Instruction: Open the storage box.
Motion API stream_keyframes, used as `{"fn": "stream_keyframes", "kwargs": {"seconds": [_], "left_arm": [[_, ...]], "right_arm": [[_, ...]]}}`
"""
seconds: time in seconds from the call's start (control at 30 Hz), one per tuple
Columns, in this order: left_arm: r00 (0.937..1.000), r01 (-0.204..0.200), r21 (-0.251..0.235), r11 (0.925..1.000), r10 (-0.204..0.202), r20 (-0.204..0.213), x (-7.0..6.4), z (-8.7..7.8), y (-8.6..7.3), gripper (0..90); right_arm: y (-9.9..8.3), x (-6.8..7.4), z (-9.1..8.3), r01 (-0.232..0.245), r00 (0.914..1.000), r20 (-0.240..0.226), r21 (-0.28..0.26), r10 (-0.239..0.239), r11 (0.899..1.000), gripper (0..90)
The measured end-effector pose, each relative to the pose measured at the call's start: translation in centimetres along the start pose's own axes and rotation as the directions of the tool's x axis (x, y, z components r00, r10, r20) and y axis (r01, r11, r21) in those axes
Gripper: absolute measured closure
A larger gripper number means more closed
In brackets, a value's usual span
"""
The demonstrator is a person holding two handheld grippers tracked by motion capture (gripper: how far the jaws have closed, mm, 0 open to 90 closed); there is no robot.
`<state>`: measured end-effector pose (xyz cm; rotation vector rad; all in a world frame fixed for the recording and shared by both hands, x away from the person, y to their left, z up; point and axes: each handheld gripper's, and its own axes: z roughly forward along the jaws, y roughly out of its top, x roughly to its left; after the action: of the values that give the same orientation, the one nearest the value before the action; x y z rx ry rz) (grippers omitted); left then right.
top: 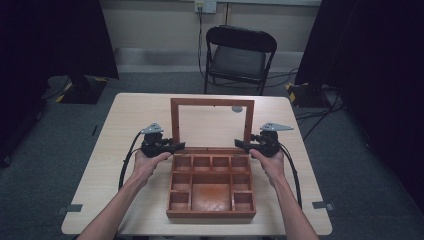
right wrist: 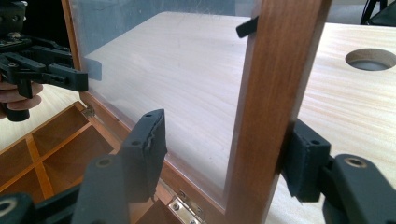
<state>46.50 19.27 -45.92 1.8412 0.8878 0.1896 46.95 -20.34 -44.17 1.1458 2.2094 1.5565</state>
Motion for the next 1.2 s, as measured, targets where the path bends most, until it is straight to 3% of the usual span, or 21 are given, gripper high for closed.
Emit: {"fn": "stream_keyframes", "kwargs": {"seconds": [0.17, 0.8, 1.2], "left_arm": [[0.9998, 0.019, -0.004, 0.9998, -0.019, 0.001, 0.2, 0.2, -0.1, 59.3], [0.999, 0.044, 0.007, 0.999, -0.044, 0.004, 0.7, 0.5, -0.1, 56.2], [0.997, 0.076, 0.012, 0.997, -0.076, -0.012, 1.1, 1.0, -0.3, 52.1]], "right_arm": [[-0.1, -0.2, 0.2, 0.006, 0.9999, 0.012, 0.019, -0.006, 1.0, 40.8], [-0.5, -0.8, 1.0, -0.029, 0.9985, 0.047, 0.006, 0.029, 1.0, 47.9], [-0.9, -1.2, 1.5, -0.053, 0.9971, 0.056, 0.018, 0.052, 0.998, 43.1]]}}
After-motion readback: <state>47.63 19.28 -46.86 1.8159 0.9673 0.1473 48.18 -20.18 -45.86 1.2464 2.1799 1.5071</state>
